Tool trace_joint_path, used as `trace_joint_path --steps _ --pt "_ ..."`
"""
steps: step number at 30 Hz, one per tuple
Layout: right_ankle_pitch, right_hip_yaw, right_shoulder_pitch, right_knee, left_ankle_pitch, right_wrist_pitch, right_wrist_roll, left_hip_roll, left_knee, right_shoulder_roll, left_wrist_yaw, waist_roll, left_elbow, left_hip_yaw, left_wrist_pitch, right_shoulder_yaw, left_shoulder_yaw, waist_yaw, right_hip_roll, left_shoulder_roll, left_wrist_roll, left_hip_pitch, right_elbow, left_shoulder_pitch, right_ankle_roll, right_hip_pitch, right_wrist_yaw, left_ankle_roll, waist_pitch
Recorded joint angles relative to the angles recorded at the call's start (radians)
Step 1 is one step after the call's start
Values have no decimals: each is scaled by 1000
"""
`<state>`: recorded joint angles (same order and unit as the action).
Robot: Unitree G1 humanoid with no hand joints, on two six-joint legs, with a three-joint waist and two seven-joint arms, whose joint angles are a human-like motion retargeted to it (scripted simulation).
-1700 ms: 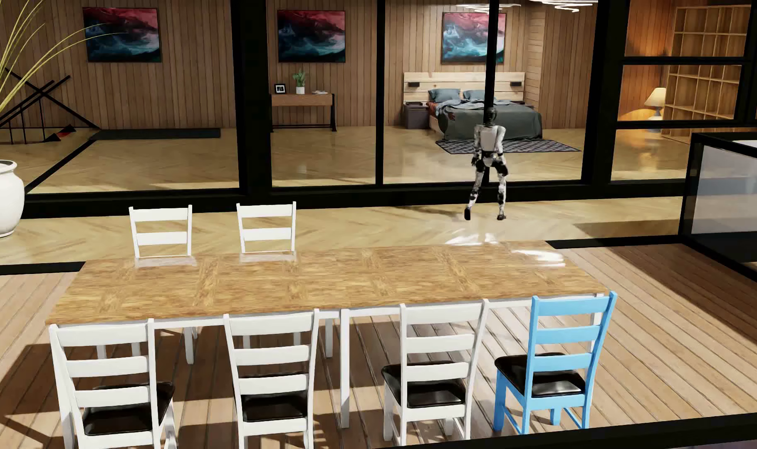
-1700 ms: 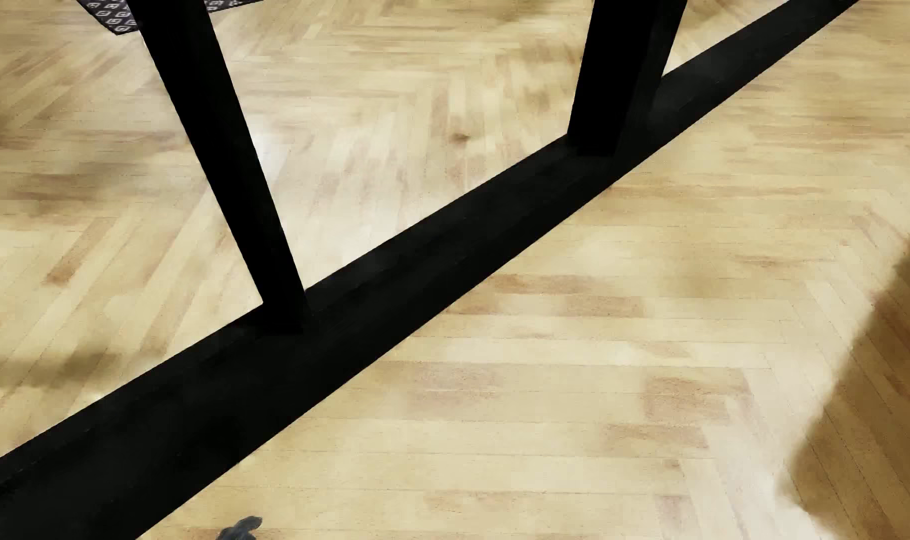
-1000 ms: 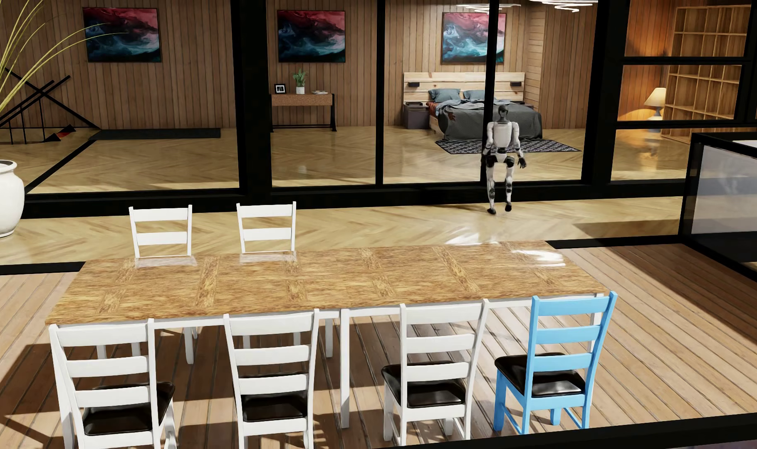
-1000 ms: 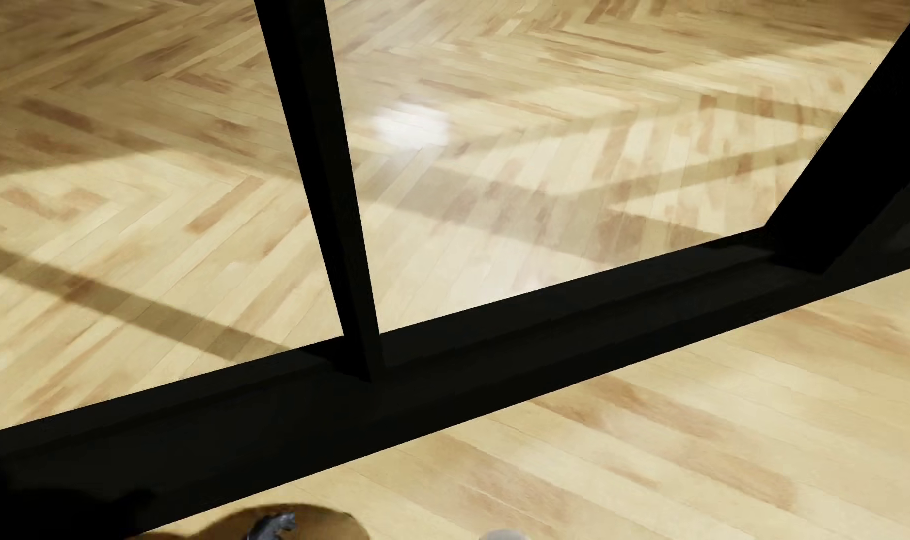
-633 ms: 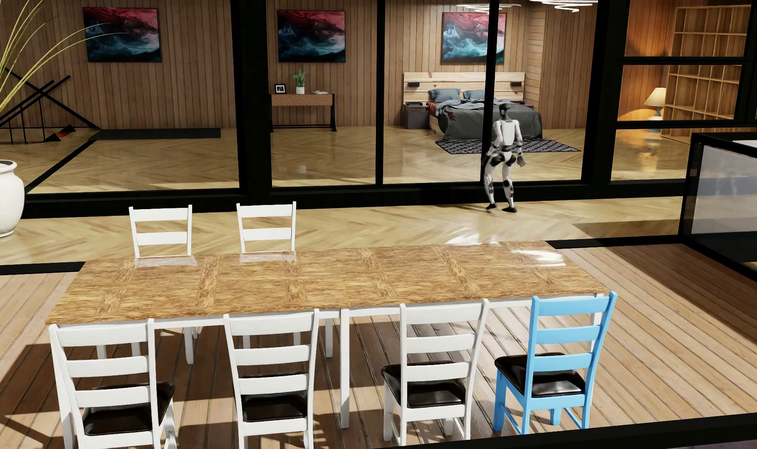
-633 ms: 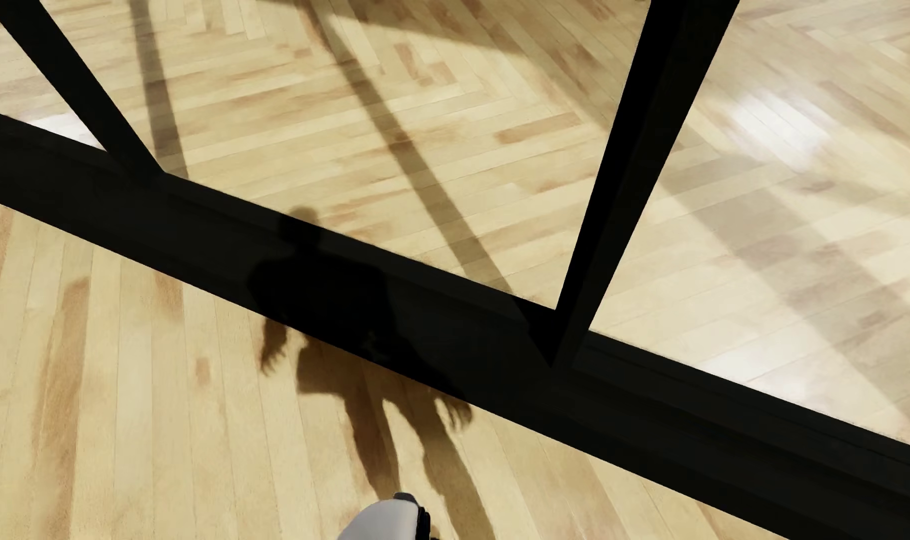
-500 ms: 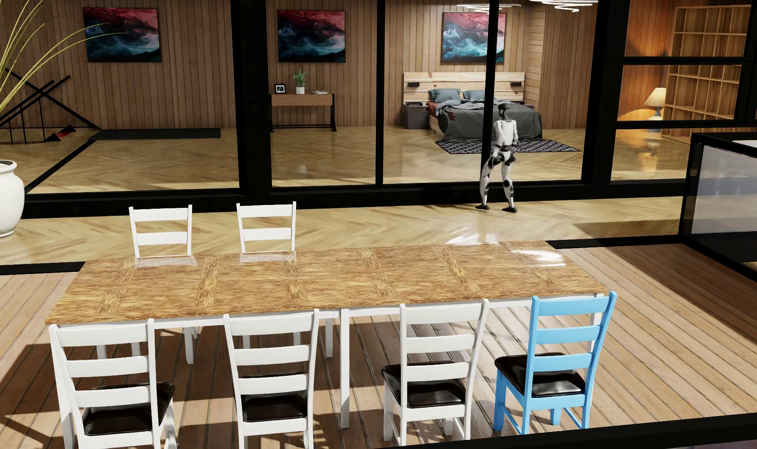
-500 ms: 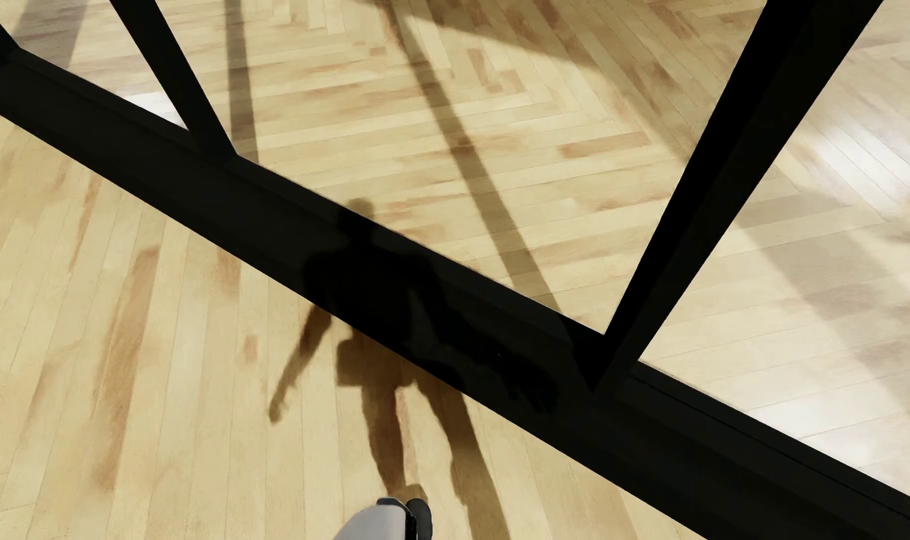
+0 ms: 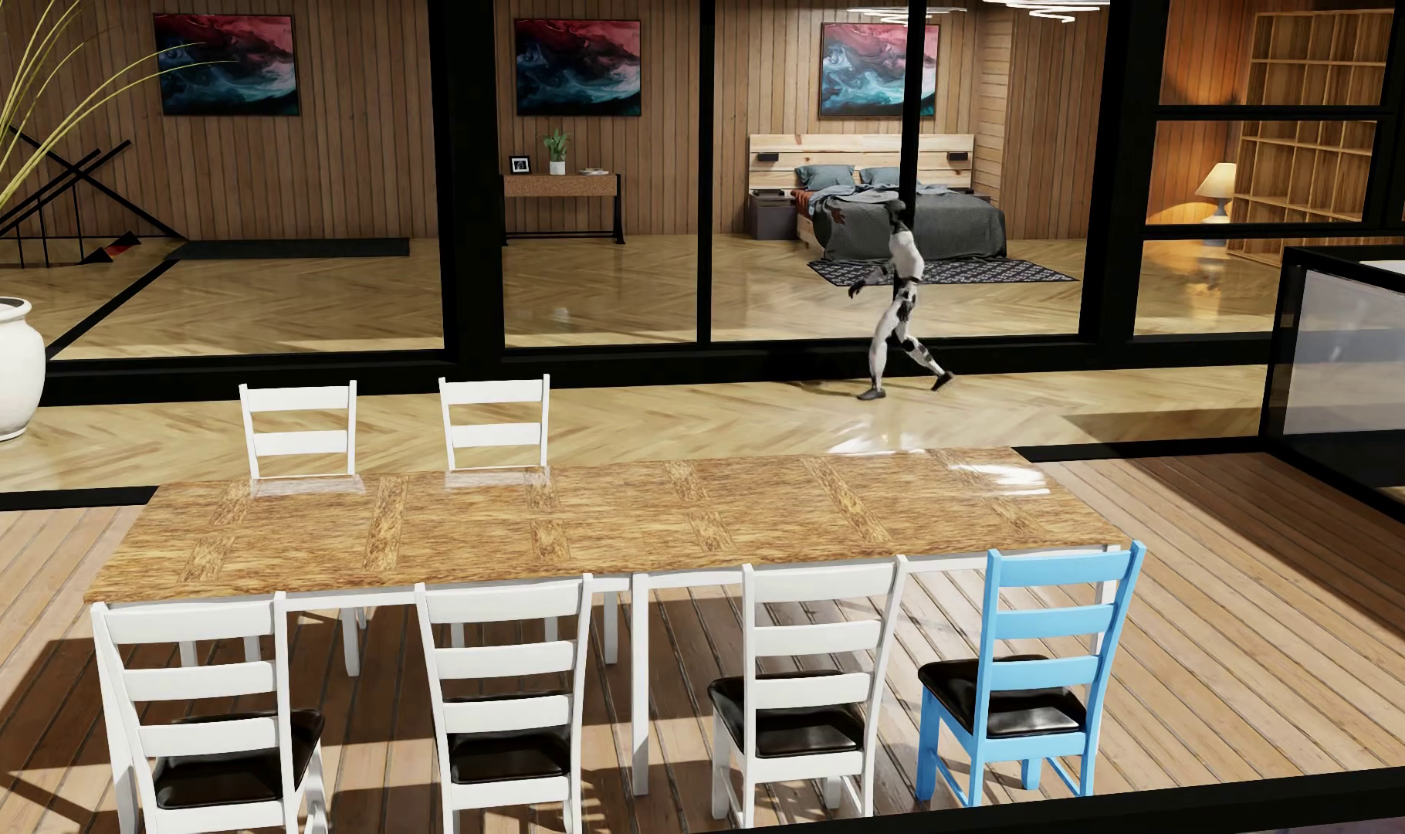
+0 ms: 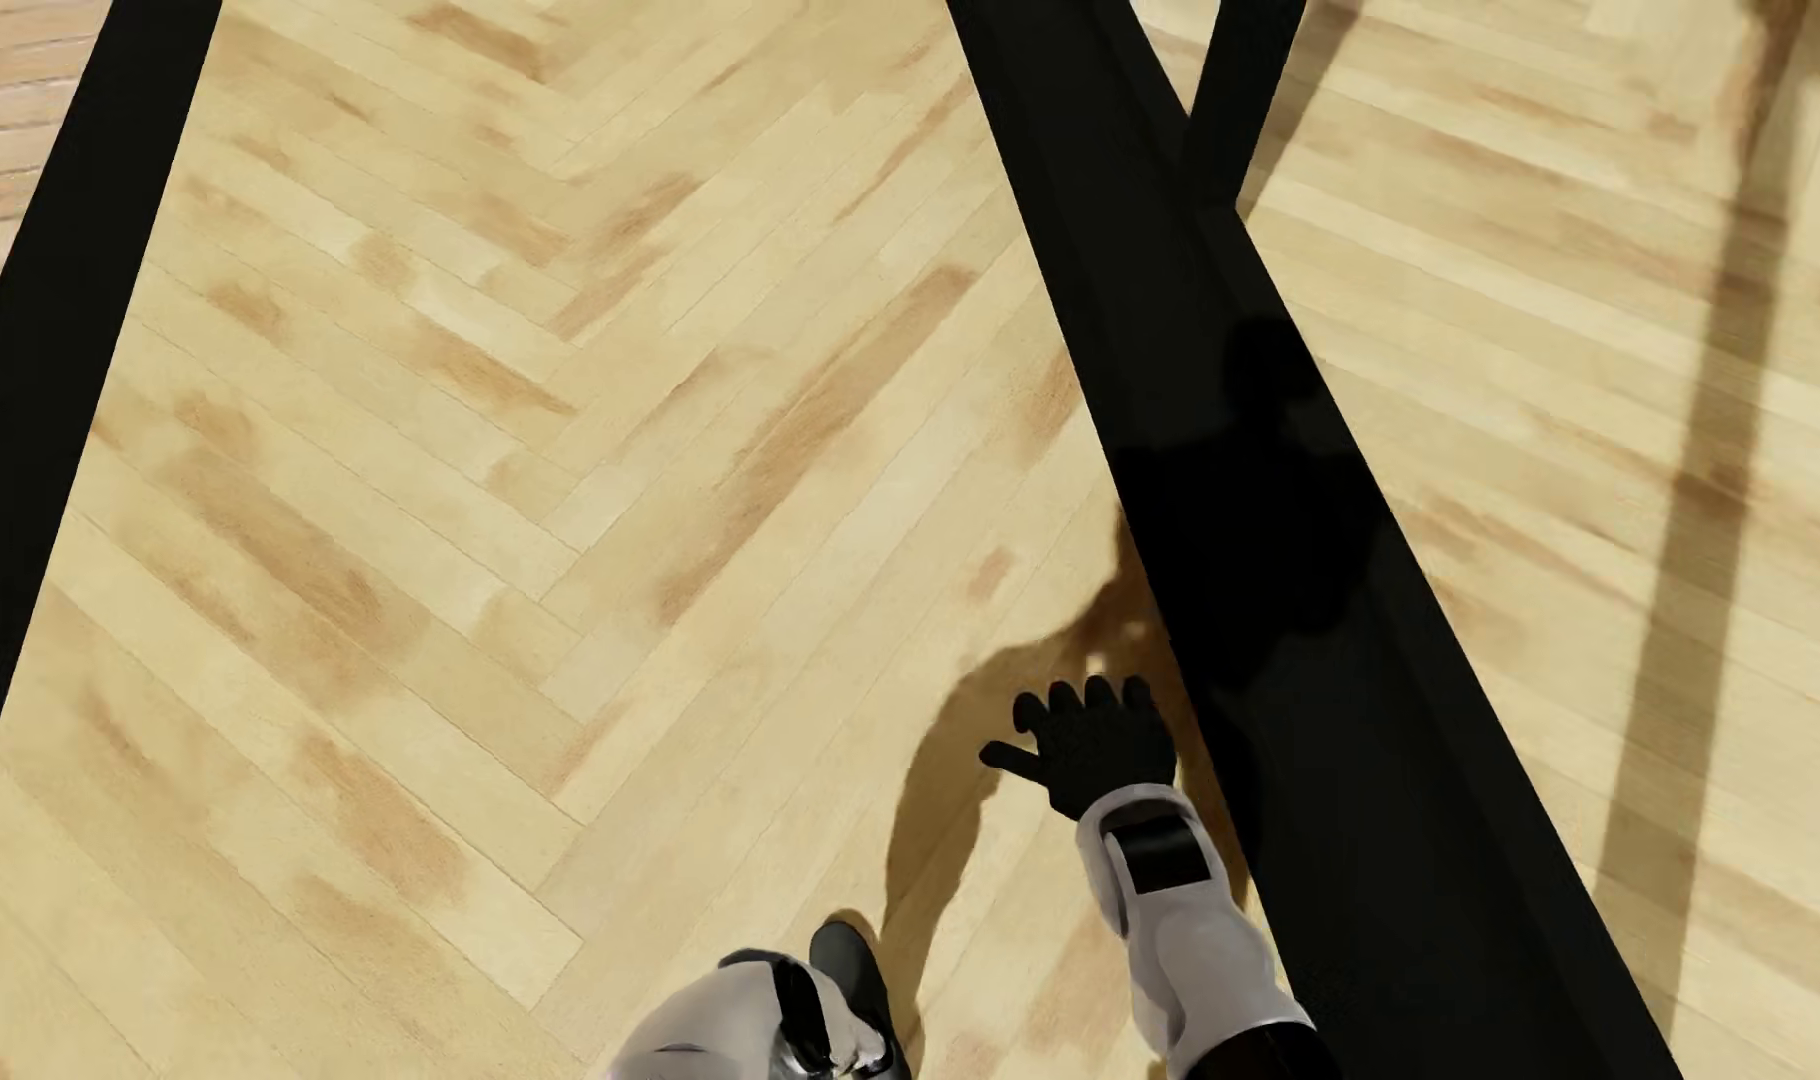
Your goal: Walk to the table
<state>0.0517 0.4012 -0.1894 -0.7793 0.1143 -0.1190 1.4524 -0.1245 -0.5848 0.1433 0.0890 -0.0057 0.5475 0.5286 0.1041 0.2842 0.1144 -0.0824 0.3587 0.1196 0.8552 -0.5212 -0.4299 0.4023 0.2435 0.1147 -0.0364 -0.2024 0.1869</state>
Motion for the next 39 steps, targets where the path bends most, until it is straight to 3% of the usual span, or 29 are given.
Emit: trace_joint_path --steps 1,2,4,6,8,10,12,14,15,16,17,19,20,21,22,23,24,26,27,28,29,31,33,34,35,37,38,39 --pt "-89 -75 40 -170 51 -40 -7 59 -33 0 4 -18 19 -27 31 -29 -2 12 48 8 -30 23 -41 4 -45 -57 -2 -2 4" --pt "-137 -171 77 -325 91 -85 -21 115 -41 -14 15 -35 40 -57 52 -71 -17 26 55 -10 -25 64 -101 3 -118 -135 -2 -2 7" --pt "-69 -327 165 -534 135 -190 -95 213 2 -66 29 -57 88 -140 74 -198 -63 52 -14 -91 72 174 -238 -22 -166 -303 -7 5 8" --pt "-68 -385 286 -582 160 -258 -186 281 72 -103 11 -64 129 -256 117 -303 -37 77 -64 -151 128 292 -332 -75 -178 -451 -53 17 1" --pt "-54 -363 438 -478 193 -237 -216 317 119 -103 -28 -64 158 -380 132 -309 22 103 -62 -184 96 395 -352 -147 -232 -579 -103 24 -6" --pt "-55 -257 565 -212 227 -165 -172 331 163 -92 -48 -67 170 -488 113 -254 53 126 -51 -223 51 490 -369 -222 -286 -657 -118 28 -9" --pt "-113 -227 634 216 243 -109 -98 326 239 -84 -91 -73 168 -548 103 -209 54 142 -169 -247 32 595 -405 -271 -215 -682 -172 32 -7" --pt "-107 -382 653 612 249 -80 -29 310 300 -78 -122 -74 173 -566 106 -207 46 149 -353 -243 22 695 -426 -296 -93 -668 -278 31 -5" --pt "-83 -408 652 657 252 -73 -1 304 303 -74 -120 -75 186 -558 111 -223 42 149 -407 -232 13 740 -420 -304 -65 -666 -315 26 -2" --pt "-107 -396 647 608 245 -74 18 300 284 -73 -110 -73 204 -542 117 -252 30 150 -442 -221 12 780 -402 -308 -83 -666 -320 20 0" --pt "-166 -402 642 529 213 -84 23 295 249 -80 -89 -66 222 -528 120 -294 2 156 -472 -210 28 814 -374 -307 -152 -663 -295 19 1" --pt "-243 -380 629 383 61 -135 -33 278 86 -124 -49 -40 241 -516 115 -420 -76 174 -466 -183 98 815 -301 -311 -263 -645 -174 60 6" --pt "-189 -352 610 308 -36 -166 -93 262 -74 -155 -51 -21 235 -511 117 -488 -102 179 -445 -162 132 761 -277 -315 -312 -641 -103 152 9" --pt "-130 -324 576 268 -133 -197 -153 228 -262 -178 -62 -1 217 -490 116 -537 -114 180 -423 -140 152 680 -276 -317 -328 -616 -53 250 11" --pt "-85 -297 525 266 -200 -228 -192 167 -435 -184 -75 18 182 -451 101 -557 -116 175 -404 -121 149 585 -300 -314 -331 -571 -40 270 11" --pt "-51 -272 461 283 -182 -249 -188 92 -570 -166 -82 37 136 -409 72 -535 -120 164 -392 -113 131 489 -344 -305 -328 -517 -66 241 10" --pt "-23 -252 388 308 -129 -242 -131 23 -663 -126 -80 55 85 -375 31 -467 -129 147 -387 -117 103 396 -396 -291 -322 -460 -125 203 7" --pt "22 -225 242 372 -103 -137 58 -68 -708 -21 -59 80 -10 -327 -40 -278 -141 104 -390 -148 25 234 -449 -259 -314 -339 -209 146 -2" --pt "45 -215 170 403 -96 -78 137 -85 -663 23 -51 88 -53 -312 -56 -206 -147 83 -396 -170 -6 167 -446 -244 -310 -280 -205 137 -9" --pt "69 -205 98 433 -85 -48 182 -86 -576 56 -50 93 -93 -299 -57 -168 -150 64 -404 -191 -27 111 -432 -233 -305 -225 -180 137 -15" --pt "94 -195 29 460 -82 -45 188 -73 -444 73 -55 97 -122 -289 -48 -159 -148 49 -414 -210 -39 70 -415 -227 -299 -173 -149 138 -22" --pt "149 -176 -89 498 -115 -74 101 -12 -44 77 -83 104 -136 -296 -1 -207 -120 31 -435 -217 -59 46 -375 -223 -289 -80 -85 168 -36" --pt "201 -162 -167 529 -126 -117 -45 57 386 50 -130 109 -85 -312 76 -286 -63 30 -462 -186 -92 72 -319 -219 -275 12 -28 220 -45" --pt "228 -150 -183 537 -85 -132 -125 65 457 36 -151 111 -26 -252 119 -325 -34 37 -475 -169 -113 64 -284 -224 -264 63 0 246 -48" --pt "249 -132 -179 530 -71 -145 -197 61 440 24 -157 111 56 -167 163 -354 -18 45 -483 -157 -126 61 -248 -237 -251 111 25 228 -50" --pt "226 -121 -132 476 -101 -142 -292 34 286 -2 -97 96 212 -88 237 -344 -30 49 -481 -155 -85 75 -194 -241 -220 196 56 43 -53" --pt "171 -141 -97 414 -109 -124 -290 11 197 -7 -54 84 254 -72 247 -301 -42 43 -467 -153 -40 89 -184 -217 -200 222 45 -30 -56" --pt "92 -166 -52 309 -75 -90 -263 -8 103 -4 -22 69 271 -61 234 -257 -47 35 -438 -142 3 103 -180 -180 -174 218 16 -44 -57"
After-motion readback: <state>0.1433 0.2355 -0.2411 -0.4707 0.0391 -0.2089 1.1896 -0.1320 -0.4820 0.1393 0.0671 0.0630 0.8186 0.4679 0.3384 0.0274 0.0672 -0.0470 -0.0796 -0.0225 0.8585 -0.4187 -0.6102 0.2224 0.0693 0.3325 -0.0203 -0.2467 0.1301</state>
